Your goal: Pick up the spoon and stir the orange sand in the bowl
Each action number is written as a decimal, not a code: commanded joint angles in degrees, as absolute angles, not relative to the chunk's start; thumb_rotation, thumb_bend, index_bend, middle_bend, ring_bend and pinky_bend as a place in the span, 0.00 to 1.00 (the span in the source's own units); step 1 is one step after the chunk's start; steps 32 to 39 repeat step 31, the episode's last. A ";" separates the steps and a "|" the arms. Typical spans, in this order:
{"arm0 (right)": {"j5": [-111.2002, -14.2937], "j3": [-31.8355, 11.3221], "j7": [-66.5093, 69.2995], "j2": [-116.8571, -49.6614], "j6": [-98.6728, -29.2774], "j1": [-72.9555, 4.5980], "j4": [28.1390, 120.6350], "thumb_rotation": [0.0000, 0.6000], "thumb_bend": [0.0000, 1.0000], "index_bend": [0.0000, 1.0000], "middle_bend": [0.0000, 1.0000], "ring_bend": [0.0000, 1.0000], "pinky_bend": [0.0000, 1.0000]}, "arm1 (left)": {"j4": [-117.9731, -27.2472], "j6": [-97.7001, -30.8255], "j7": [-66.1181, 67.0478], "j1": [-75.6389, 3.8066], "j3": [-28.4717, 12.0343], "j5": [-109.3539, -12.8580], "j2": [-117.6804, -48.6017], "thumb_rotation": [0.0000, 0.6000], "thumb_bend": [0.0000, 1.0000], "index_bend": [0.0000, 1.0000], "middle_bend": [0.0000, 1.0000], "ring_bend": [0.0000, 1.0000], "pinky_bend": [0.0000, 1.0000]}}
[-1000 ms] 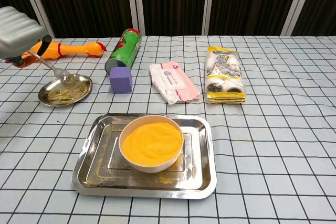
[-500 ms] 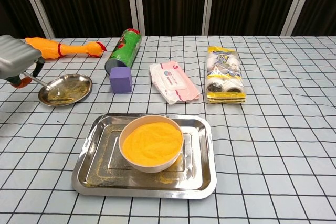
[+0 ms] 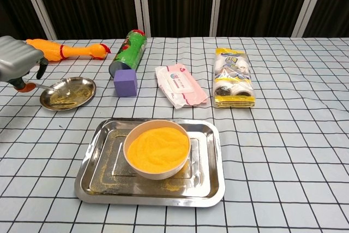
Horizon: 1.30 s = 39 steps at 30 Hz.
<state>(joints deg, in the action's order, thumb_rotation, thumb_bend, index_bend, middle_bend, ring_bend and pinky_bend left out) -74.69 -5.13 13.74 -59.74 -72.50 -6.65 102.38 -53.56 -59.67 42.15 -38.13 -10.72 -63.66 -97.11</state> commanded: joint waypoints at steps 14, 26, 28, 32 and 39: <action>-75.27 -4.84 13.46 -59.59 -72.55 -6.55 101.98 1.00 0.43 0.00 0.00 0.00 0.00 | -64.65 -66.29 41.04 -34.46 -11.24 -63.15 -92.98 1.00 0.34 0.36 0.98 0.94 1.00; -75.72 -4.24 12.24 -59.22 -72.69 -6.30 102.64 1.00 0.43 0.00 0.00 0.00 0.00 | -87.75 -91.11 29.02 -18.64 -0.49 -81.08 -79.63 1.00 0.23 0.08 0.22 0.30 0.35; -75.84 -4.22 11.78 -59.28 -73.03 -6.21 102.64 1.00 0.43 0.00 0.00 0.00 0.00 | -89.20 -93.87 27.33 -16.01 1.72 -83.48 -77.17 1.00 0.19 0.05 0.08 0.15 0.21; -75.55 -4.28 11.19 -59.36 -73.31 -6.09 102.41 1.00 0.43 0.00 0.00 0.00 0.00 | -90.13 -97.53 25.36 -12.25 4.67 -86.33 -73.46 1.00 0.16 0.01 0.00 0.02 0.04; -75.55 -4.28 11.19 -59.36 -73.31 -6.09 102.41 1.00 0.43 0.00 0.00 0.00 0.00 | -90.13 -97.53 25.36 -12.25 4.67 -86.33 -73.46 1.00 0.16 0.01 0.00 0.02 0.04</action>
